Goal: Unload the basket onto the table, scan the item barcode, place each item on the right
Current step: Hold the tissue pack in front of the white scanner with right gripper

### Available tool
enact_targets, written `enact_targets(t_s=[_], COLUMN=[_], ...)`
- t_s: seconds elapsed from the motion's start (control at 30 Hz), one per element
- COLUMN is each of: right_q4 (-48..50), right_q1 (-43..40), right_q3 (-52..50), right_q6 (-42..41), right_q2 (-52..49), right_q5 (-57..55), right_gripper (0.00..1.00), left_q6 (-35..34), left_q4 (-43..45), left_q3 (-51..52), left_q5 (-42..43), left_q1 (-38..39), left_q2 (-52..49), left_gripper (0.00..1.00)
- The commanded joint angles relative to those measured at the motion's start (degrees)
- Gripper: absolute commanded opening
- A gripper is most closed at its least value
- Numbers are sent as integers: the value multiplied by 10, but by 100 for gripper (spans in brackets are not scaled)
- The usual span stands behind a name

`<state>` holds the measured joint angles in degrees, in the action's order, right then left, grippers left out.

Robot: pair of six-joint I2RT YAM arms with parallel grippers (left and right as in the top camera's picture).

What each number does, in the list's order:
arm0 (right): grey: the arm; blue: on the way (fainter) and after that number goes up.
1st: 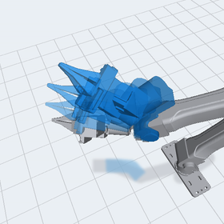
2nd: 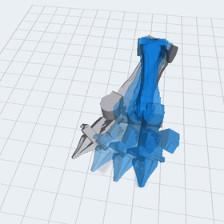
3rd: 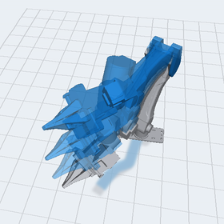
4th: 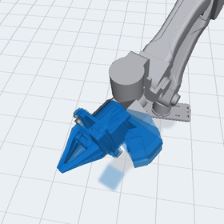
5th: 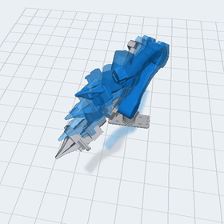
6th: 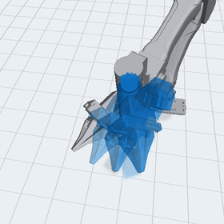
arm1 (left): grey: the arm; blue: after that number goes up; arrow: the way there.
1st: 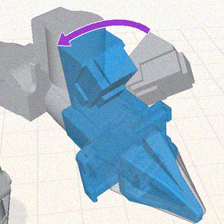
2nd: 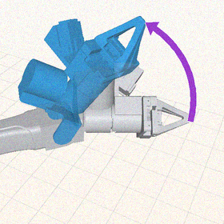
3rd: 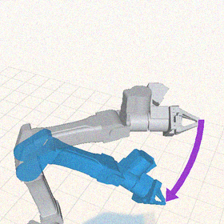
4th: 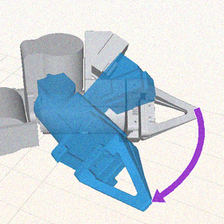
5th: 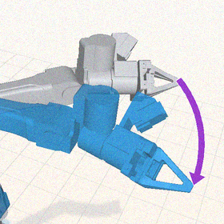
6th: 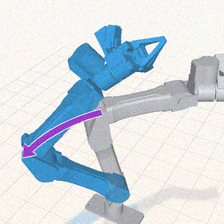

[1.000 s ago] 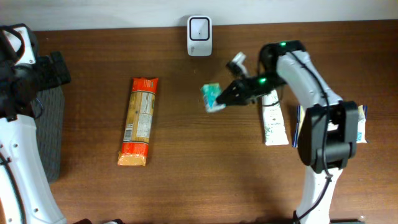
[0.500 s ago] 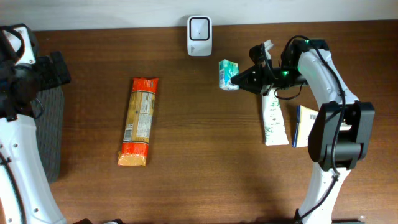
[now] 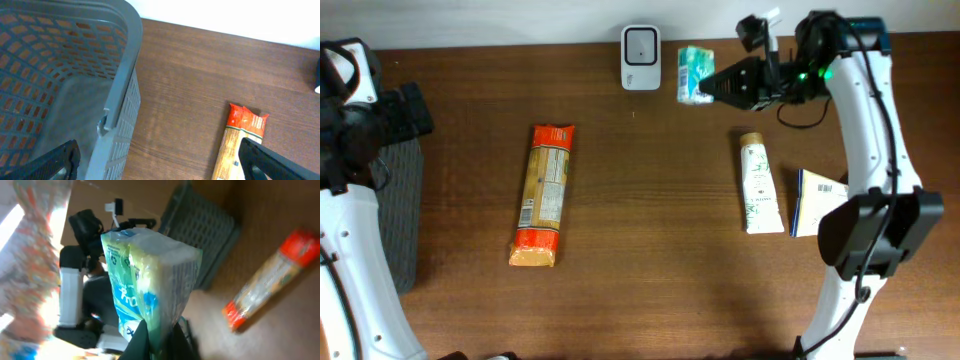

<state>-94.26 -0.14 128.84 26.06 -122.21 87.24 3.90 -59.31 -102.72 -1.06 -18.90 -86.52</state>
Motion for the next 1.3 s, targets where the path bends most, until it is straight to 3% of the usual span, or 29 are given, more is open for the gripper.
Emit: enact_targets(t_s=[0.0, 0.07, 0.17, 0.37, 0.5, 0.63, 0.9, 1.27], right_q4=[89, 200, 263, 292, 367, 480, 606, 712], right_q1=[4, 33, 81, 205, 271, 295, 282, 264], right_q3=[25, 25, 40, 94, 94, 93, 93, 93], right_q6=[-116, -276, -340, -315, -210, -62, 109, 237], right_q2=[16, 16, 16, 16, 4, -43, -155, -264], right_q5=[-91, -274, -444, -884, -1100, -1149, -1149, -1149], right_gripper=[4, 4, 4, 4, 4, 4, 4, 4], left_q6=[9, 9, 9, 9, 9, 9, 9, 9], left_q4=[0, 0, 0, 0, 0, 0, 0, 0], left_q3=[-7, -7, -7, -7, -7, -7, -7, -7], left_q5=[-2, -2, -2, -2, -2, -2, -2, -2], left_q1=[-1, -1, -1, -1, -1, -1, -1, -1], left_q2=[3, 3, 3, 3, 3, 3, 3, 3], left_gripper=[99, 99, 99, 99, 99, 99, 99, 99])
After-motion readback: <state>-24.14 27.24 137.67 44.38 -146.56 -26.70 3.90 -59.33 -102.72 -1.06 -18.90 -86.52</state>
